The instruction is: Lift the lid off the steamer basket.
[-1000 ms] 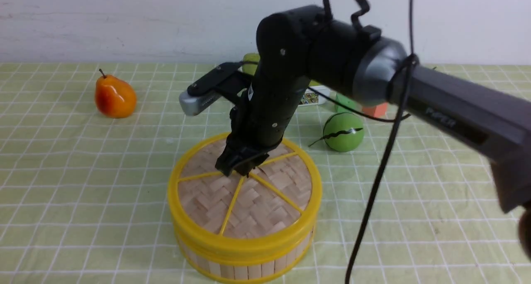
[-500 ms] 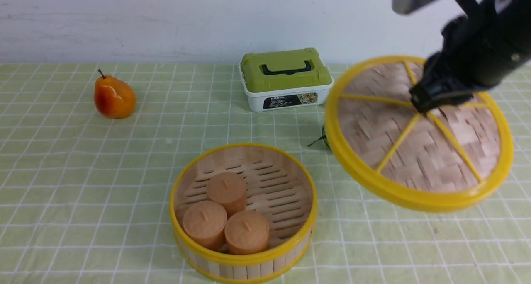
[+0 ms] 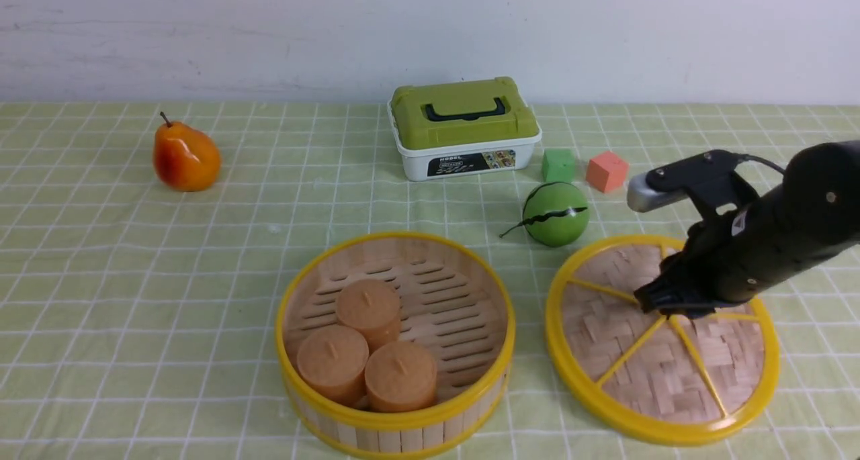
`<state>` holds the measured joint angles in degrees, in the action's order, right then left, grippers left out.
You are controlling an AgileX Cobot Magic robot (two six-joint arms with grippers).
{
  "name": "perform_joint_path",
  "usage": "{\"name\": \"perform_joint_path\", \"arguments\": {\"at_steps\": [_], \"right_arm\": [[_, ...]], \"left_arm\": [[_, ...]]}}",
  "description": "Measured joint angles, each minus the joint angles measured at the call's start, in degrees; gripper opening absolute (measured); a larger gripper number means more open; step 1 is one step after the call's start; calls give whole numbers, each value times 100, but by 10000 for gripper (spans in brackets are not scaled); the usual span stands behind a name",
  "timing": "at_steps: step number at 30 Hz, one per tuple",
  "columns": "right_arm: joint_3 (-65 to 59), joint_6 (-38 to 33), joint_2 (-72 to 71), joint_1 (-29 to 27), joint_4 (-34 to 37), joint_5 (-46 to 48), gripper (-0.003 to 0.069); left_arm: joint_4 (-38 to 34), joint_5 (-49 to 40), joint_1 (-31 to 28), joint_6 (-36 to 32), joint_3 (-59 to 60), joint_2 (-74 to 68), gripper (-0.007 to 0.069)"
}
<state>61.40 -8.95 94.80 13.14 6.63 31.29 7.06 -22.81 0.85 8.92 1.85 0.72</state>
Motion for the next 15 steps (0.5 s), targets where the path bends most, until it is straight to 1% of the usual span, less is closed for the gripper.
{"name": "perform_joint_path", "arguments": {"at_steps": [2, 3, 5, 7, 9, 10, 12, 13, 14, 15], "right_arm": [[93, 86, -110, 0, 0, 204, 340], [128, 99, -268, 0, 0, 360, 374], [146, 99, -672, 0, 0, 549, 403], [140, 99, -976, 0, 0, 621, 400], [-14, 99, -1931, 0, 0, 672, 334], [-34, 99, -2009, 0, 0, 672, 325], [-494, 99, -3202, 0, 0, 694, 159], [-532, 99, -3357, 0, 0, 694, 146], [-776, 99, -3815, 0, 4, 689, 62], [-987, 99, -4108, 0, 19, 664, 31]], "left_arm": [[0, 0, 0, 0, 0, 0, 239], [0, 0, 0, 0, 0, 0, 239], [0, 0, 0, 0, 0, 0, 239], [0, 0, 0, 0, 0, 0, 239], [0, 0, 0, 0, 0, 0, 239], [0, 0, 0, 0, 0, 0, 239], [0, 0, 0, 0, 0, 0, 239], [0, 0, 0, 0, 0, 0, 239], [0, 0, 0, 0, 0, 0, 239], [0, 0, 0, 0, 0, 0, 239]]}}
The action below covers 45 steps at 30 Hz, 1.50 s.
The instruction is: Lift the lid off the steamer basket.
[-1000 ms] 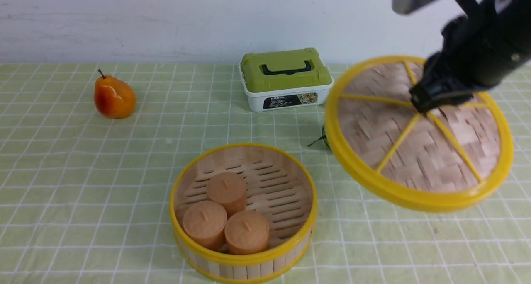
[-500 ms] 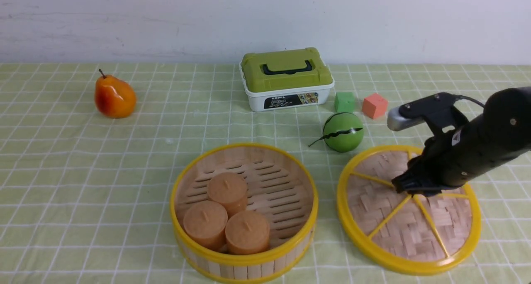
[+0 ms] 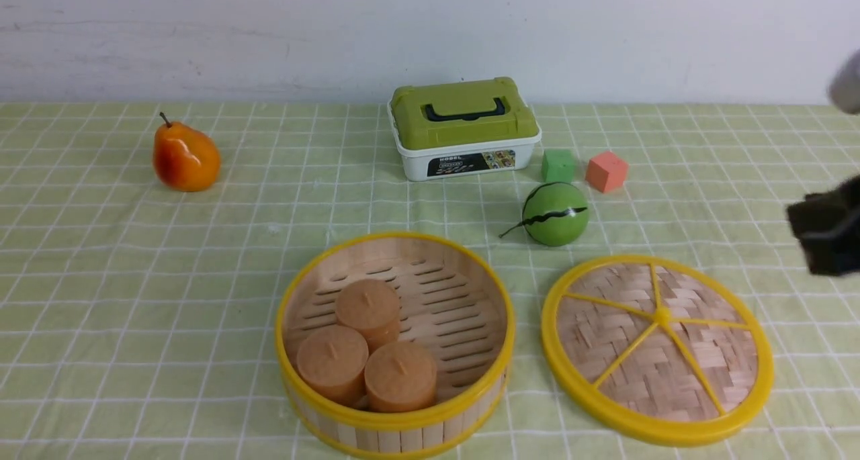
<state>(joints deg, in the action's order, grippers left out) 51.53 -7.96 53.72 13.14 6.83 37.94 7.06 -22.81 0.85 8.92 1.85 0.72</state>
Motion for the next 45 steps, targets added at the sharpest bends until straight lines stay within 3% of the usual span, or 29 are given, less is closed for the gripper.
{"name": "perform_joint_path", "arguments": {"at_steps": [3, 7, 19, 23, 26, 34, 36, 42, 45], "right_arm": [[-521, 5, -959, 0, 22, -43, -18], [-974, 45, -1734, 0, 27, -50, -22], [-1144, 283, -2169, 0, -207, 421, -18], [-1199, -273, -2350, 0, -292, 396, -13], [-1583, -967, -3078, 0, -322, -441, -8], [-3082, -1097, -4293, 0, -174, -1761, -3], [-3301, -992, -4400, -6, -167, -1816, -1], [-4585, 1295, -5102, -701, -683, -2140, 4], [-5049, 1823, -5350, -1070, -857, -2197, 8]], "left_arm": [[0, 0, 0, 0, 0, 0, 239], [0, 0, 0, 0, 0, 0, 239], [0, 0, 0, 0, 0, 0, 239], [0, 0, 0, 0, 0, 0, 239], [0, 0, 0, 0, 0, 0, 239], [0, 0, 0, 0, 0, 0, 239], [0, 0, 0, 0, 0, 0, 239], [0, 0, 0, 0, 0, 0, 239], [0, 0, 0, 0, 0, 0, 239]]}}
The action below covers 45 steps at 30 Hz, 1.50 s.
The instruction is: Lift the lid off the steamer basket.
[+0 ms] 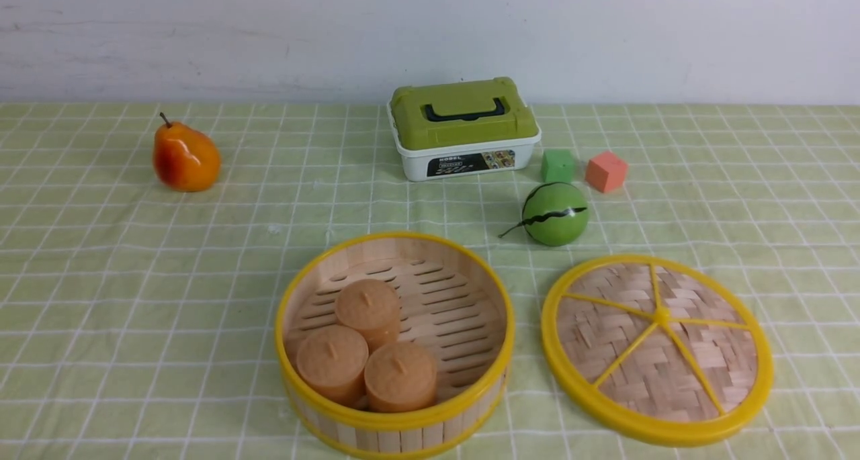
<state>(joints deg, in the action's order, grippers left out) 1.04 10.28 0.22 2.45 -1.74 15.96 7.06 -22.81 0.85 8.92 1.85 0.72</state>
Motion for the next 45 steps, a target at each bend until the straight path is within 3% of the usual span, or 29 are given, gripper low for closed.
{"name": "perform_joint_path", "arguments": {"at_steps": [10, 45], "right_arm": [[-213, 258, -79, -180, -15, 595, 21], [-202, 278, -79, -180, -9, 639, 65]], "left_arm": [[0, 0, 0, 0, 0, 0, 239], [0, 0, 0, 0, 0, 0, 239]]}}
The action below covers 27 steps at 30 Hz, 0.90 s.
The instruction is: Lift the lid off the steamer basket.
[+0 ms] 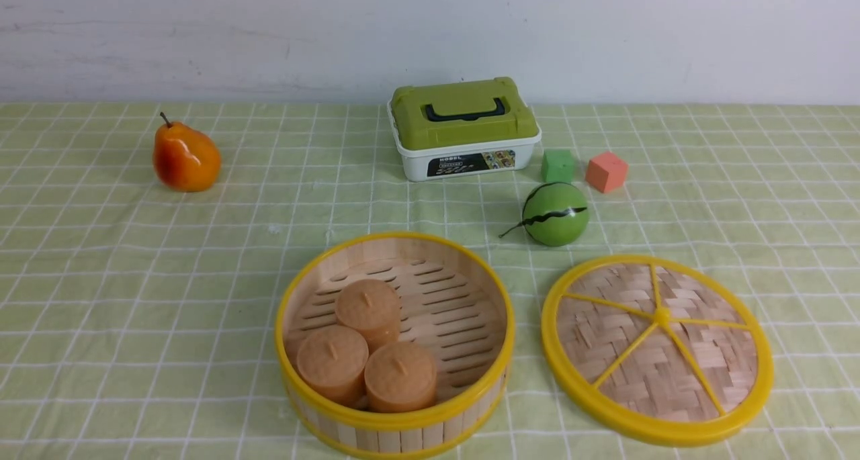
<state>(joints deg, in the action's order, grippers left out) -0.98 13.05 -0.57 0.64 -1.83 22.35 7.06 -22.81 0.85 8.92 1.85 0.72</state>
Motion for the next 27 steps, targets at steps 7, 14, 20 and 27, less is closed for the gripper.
{"name": "perform_joint_path", "arguments": {"at_steps": [7, 14, 20, 27], "right_arm": [[0, 0, 0, 0, 0, 0, 73], [0, 0, 0, 0, 0, 0, 83], [0, 0, 0, 0, 0, 0, 93], [0, 0, 0, 0, 0, 0, 99]], "left_arm": [[0, 0, 0, 0, 0, 0, 239], [0, 0, 0, 0, 0, 0, 239], [0, 0, 0, 0, 0, 0, 239], [0, 0, 0, 0, 0, 0, 239]]}}
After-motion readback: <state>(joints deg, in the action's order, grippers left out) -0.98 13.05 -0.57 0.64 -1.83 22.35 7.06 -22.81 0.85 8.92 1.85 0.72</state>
